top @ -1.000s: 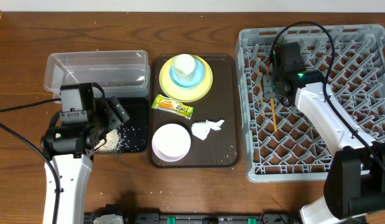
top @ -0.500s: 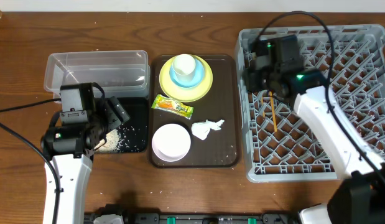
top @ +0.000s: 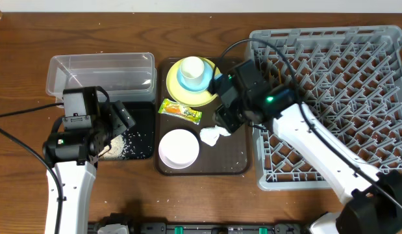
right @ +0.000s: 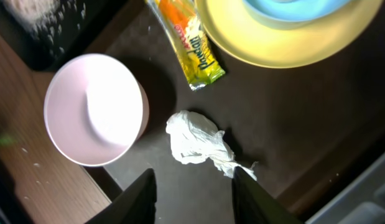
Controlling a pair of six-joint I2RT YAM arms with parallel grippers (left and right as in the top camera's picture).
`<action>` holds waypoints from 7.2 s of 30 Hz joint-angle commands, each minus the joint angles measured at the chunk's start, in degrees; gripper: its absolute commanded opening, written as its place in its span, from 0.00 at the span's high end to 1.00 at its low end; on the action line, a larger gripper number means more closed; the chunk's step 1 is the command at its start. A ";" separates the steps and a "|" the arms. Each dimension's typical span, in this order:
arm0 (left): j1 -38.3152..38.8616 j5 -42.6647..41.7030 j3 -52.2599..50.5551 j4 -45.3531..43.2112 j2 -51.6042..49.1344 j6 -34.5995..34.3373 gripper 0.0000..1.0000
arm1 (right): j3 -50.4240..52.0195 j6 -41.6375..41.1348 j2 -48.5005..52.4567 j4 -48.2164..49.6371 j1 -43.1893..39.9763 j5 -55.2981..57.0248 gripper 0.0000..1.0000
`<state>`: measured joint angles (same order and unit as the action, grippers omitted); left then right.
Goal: Sort waste into correct bins and load items into the dishwasher rack
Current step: 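Release the chopstick and lift the right gripper above the rack, then reach the left gripper to the white tissue and grasp it, then carry the tissue with the left gripper into the clear container and release, then move the left gripper back to the yellow-green snack wrapper on the brown tray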
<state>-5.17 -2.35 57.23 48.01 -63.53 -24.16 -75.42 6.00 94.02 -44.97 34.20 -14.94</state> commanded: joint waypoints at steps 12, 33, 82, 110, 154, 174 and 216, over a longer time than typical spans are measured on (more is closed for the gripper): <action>-0.28 0.87 0.74 0.15 0.20 -0.11 0.07 | -5.38 -0.74 0.70 3.06 -3.41 5.95 0.37; 22.27 -13.77 0.74 -9.84 -10.54 -0.33 0.38 | -10.56 -3.39 -8.50 -3.10 -20.76 8.72 0.01; 47.67 4.87 0.94 -28.46 -35.74 31.91 0.43 | -10.56 -3.39 -8.50 -3.10 -20.68 8.72 0.01; 44.35 6.32 0.22 -29.70 -40.09 34.01 0.46 | -10.56 -3.39 -8.50 -3.10 -20.68 8.72 0.01; 2.32 2.75 1.25 -45.97 -29.66 14.64 0.42 | -10.56 -3.39 -8.50 -3.08 -20.68 8.72 0.01; 13.49 -6.62 -1.42 -1.79 -15.37 4.74 0.94 | -10.56 -3.39 -8.50 -3.08 -20.68 8.72 0.01; 25.03 -21.51 -11.04 -12.66 -19.30 1.36 0.93 | -10.56 -3.37 -8.50 -3.08 -20.68 8.72 0.01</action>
<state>19.62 -14.76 46.57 36.23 -82.63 -22.52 -85.54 3.31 85.23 -48.14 13.67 -6.37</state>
